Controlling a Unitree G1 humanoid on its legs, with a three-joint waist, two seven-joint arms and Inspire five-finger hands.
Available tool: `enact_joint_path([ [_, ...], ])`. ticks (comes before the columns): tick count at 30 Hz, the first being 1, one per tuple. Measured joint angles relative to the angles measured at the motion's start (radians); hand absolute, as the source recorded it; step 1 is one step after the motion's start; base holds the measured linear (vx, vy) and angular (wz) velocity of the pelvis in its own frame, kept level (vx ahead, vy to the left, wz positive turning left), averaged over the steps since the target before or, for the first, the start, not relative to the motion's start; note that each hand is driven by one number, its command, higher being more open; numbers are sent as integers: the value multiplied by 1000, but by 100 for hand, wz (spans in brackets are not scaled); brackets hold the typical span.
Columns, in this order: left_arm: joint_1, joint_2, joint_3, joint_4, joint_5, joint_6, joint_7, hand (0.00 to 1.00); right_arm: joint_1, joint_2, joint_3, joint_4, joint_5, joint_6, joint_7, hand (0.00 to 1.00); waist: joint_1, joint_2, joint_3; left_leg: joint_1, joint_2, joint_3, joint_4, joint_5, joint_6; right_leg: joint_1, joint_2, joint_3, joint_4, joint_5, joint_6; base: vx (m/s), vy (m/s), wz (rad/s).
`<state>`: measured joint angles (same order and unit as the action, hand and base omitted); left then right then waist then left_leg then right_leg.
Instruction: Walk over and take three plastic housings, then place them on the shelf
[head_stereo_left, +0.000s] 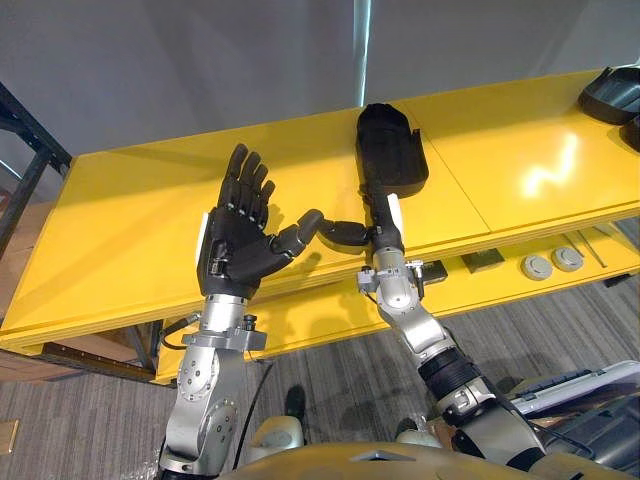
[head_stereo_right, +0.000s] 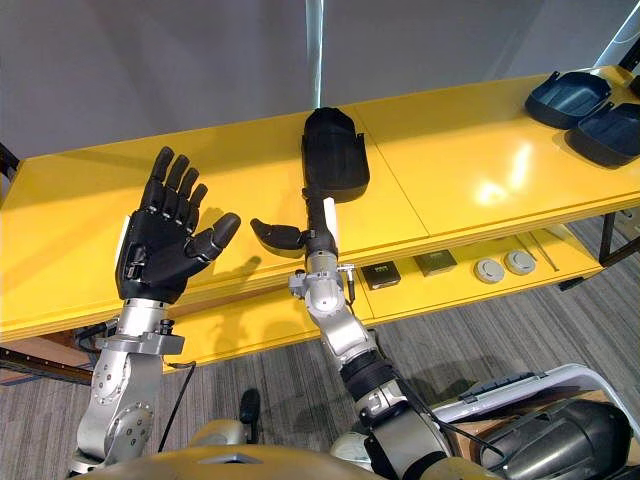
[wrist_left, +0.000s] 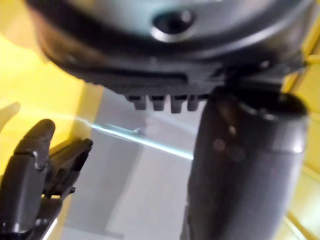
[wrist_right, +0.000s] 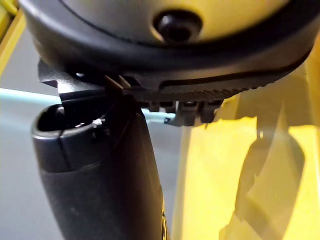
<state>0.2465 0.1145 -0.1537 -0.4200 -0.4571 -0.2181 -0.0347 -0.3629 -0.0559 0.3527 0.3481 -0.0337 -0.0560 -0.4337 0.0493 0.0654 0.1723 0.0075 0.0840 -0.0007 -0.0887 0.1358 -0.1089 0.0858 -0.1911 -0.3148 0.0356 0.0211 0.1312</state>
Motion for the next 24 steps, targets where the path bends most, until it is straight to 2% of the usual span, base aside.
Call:
enact_joint_path([
  [11,0,0,-29,0,0,0,-1,100,0,25,-35,0,-1,1,-35,100,0,0,1,-2,0,7,0,-1,0,-6,-2,3,0,0,1,0,0,-1],
  [21,0,0,-29,0,0,0,-1,100,5,26,-57,-1,0,-1,-30,100,-1,0,1,-1,-1,12,0,-2,1,-8,-3,6,0,1,1,0,0,0],
  [24,1,0,-29,0,0,0,-3,100,16,26,-69,-1,0,-19,-6,100,0,0,1,0,-2,13,0,-3,2,-8,-4,8,0,1,2,0,0,0],
])
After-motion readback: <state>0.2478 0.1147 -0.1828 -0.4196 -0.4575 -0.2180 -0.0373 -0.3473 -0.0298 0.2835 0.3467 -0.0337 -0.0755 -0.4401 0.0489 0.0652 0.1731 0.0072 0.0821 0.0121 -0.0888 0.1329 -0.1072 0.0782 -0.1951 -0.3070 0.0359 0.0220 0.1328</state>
